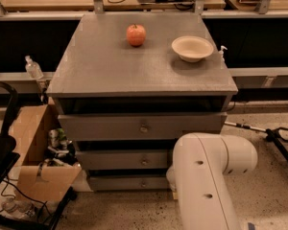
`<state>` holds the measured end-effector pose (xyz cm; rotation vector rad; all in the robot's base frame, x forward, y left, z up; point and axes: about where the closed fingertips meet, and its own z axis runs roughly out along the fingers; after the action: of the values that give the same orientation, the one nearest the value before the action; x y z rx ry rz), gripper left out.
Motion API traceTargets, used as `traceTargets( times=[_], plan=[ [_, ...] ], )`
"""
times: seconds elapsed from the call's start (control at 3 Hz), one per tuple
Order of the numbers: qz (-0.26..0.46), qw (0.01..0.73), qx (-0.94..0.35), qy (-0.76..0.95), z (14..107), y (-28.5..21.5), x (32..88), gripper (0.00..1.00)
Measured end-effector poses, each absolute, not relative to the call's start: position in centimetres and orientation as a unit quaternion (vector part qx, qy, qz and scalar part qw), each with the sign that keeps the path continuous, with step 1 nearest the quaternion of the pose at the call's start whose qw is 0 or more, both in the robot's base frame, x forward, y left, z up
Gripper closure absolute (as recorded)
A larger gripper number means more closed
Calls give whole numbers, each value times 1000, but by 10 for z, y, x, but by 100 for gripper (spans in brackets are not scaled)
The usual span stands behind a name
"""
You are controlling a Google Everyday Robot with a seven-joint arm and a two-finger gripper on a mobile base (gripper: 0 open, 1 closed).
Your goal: Open bottom drawer
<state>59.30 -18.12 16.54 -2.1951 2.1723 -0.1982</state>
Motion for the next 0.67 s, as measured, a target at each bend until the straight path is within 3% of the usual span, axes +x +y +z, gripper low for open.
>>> traceTargets(
  times=[0.33,0.67],
  plan=[
    [-57,12,-707,704,173,-187,583,64],
    [-57,12,-707,704,178,-187,583,95]
  ],
)
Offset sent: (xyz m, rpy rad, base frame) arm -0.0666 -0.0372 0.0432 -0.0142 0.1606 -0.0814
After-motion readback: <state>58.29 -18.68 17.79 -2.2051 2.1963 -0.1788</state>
